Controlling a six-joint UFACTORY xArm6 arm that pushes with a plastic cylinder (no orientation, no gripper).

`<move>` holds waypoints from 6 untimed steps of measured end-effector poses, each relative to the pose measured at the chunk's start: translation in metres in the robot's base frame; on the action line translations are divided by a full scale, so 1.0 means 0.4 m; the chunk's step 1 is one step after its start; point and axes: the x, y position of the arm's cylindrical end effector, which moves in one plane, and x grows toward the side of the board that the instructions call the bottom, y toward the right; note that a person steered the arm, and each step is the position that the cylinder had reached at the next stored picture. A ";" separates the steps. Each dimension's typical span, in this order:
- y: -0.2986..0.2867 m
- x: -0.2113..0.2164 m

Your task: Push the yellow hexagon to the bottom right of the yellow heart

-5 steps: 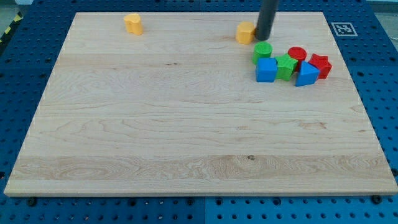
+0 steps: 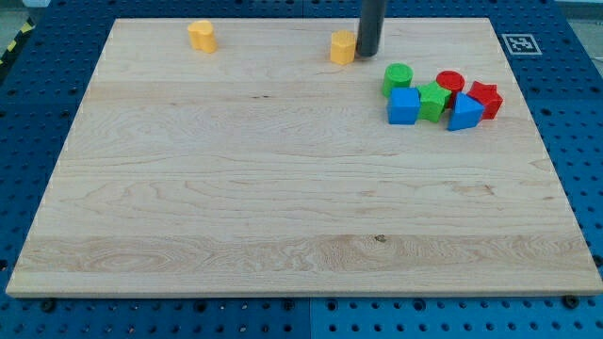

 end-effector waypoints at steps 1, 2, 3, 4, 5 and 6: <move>-0.073 -0.035; -0.148 -0.040; -0.212 -0.040; -0.263 -0.040; -0.313 -0.040; -0.369 -0.040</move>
